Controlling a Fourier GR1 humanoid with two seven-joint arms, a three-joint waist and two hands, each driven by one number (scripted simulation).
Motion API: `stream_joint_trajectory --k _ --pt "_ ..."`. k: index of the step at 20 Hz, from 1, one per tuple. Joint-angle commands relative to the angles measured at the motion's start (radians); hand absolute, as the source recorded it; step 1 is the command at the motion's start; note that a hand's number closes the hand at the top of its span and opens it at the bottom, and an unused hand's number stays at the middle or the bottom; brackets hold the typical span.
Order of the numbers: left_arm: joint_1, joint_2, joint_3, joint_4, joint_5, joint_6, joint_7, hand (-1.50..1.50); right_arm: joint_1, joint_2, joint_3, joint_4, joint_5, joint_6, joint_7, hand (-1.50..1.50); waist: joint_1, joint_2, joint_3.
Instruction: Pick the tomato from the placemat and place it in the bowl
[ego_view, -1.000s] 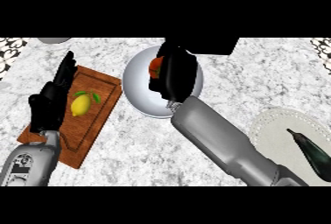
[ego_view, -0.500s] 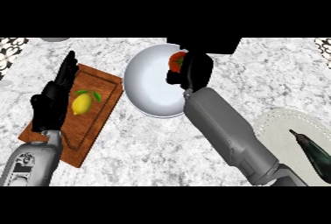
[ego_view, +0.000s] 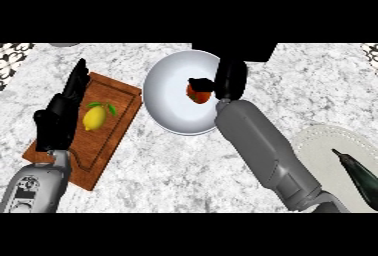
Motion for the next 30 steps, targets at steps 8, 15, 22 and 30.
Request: stream_joint_trajectory --k 8,15,22,30 --pt "-0.013 0.008 0.054 0.000 -0.001 0.005 0.065 0.00 0.146 0.000 -0.060 -0.200 -0.237 0.029 -0.231 -1.50 -0.065 -0.025 -0.002" --pt "0.081 0.032 0.082 -0.043 0.016 -0.022 0.014 0.00 0.515 -0.064 -0.017 -0.627 -0.297 0.151 -0.322 -1.50 -0.084 -0.029 -0.002" --pt "0.082 0.051 0.109 -0.071 0.024 -0.054 0.027 0.00 0.763 -0.106 0.071 -0.911 -0.285 0.222 -0.314 -1.50 -0.071 -0.025 -0.002" --pt "0.097 0.002 0.101 -0.052 0.000 -0.056 -0.018 0.00 0.942 -0.099 0.147 -1.100 -0.155 0.237 -0.289 -1.50 -0.066 -0.023 -0.002"
